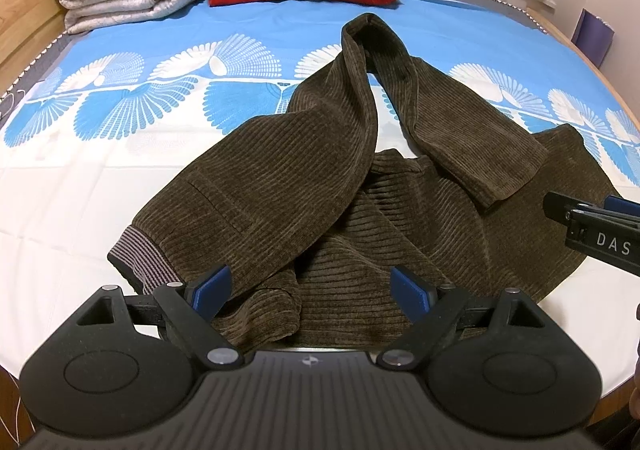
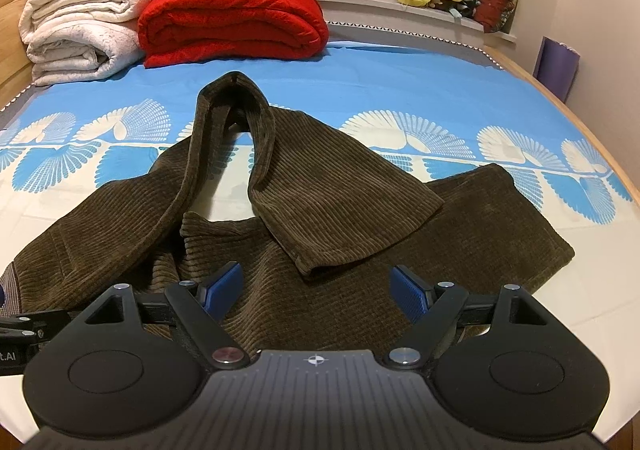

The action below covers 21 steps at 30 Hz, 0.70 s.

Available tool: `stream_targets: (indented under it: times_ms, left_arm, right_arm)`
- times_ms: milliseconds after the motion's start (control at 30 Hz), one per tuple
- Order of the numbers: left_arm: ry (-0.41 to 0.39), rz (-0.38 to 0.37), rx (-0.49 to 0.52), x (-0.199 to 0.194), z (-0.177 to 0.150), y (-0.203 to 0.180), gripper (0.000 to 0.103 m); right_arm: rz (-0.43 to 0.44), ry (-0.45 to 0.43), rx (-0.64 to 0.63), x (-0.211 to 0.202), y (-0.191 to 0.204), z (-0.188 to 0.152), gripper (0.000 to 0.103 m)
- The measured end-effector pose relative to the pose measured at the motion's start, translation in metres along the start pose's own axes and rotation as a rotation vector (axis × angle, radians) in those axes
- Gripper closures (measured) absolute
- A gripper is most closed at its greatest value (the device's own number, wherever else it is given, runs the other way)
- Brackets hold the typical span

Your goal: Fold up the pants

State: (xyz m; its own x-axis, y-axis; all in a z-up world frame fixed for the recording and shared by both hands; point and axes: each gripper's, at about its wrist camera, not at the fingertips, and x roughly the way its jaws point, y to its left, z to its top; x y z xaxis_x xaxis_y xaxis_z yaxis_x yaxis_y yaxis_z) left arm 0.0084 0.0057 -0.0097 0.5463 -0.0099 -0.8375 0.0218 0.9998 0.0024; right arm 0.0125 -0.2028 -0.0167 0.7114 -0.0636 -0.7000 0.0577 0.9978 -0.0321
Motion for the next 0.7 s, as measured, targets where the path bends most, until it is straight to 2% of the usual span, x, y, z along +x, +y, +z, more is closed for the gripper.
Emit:
stream_targets:
  times_ms: [100,167,267,300,333,400,500,567,667,700]
  left_arm:
    - [-0.013,0.001,-0.006,-0.002,0.0,0.002,0.013]
    - [-0.058,0.017,-0.017,-0.009,0.002,0.007,0.021]
    - [-0.094,0.018,-0.004,-0.015,0.008,0.019,0.059]
    - [-0.09,-0.002,0.001,-0.016,0.012,0.025,0.077]
    - [-0.08,-0.021,0.015,-0.014,0.016,0.033,0.085]
    - [-0.074,-0.014,0.068,-0.01,0.023,0.045,0.085]
    - [-0.02,-0.04,0.194,0.007,0.026,0.059,0.084]
    - [0.06,-0.046,0.253,0.026,0.021,0.067,0.08]
    - [0.112,-0.069,0.361,0.042,0.011,0.067,0.055]
    - [0.116,-0.073,0.411,0.046,0.008,0.065,0.044]
  right_arm:
    - [0.012,0.001,-0.001,0.0,0.0,0.0,0.021]
    - [0.03,-0.004,-0.003,-0.001,0.0,0.002,0.022]
    - [0.059,-0.047,0.005,-0.008,-0.004,0.008,0.03]
    - [0.067,-0.076,0.013,-0.011,-0.008,0.012,0.034]
    - [0.069,-0.102,0.013,-0.013,-0.011,0.015,0.037]
    - [0.071,-0.139,-0.003,-0.014,-0.017,0.023,0.047]
    - [0.127,-0.155,-0.033,-0.008,-0.028,0.034,0.05]
    - [0.163,-0.152,-0.091,0.0,-0.028,0.037,0.05]
    - [0.24,-0.104,-0.209,0.015,-0.018,0.029,0.05]
    - [0.267,-0.085,-0.249,0.018,-0.012,0.025,0.05]
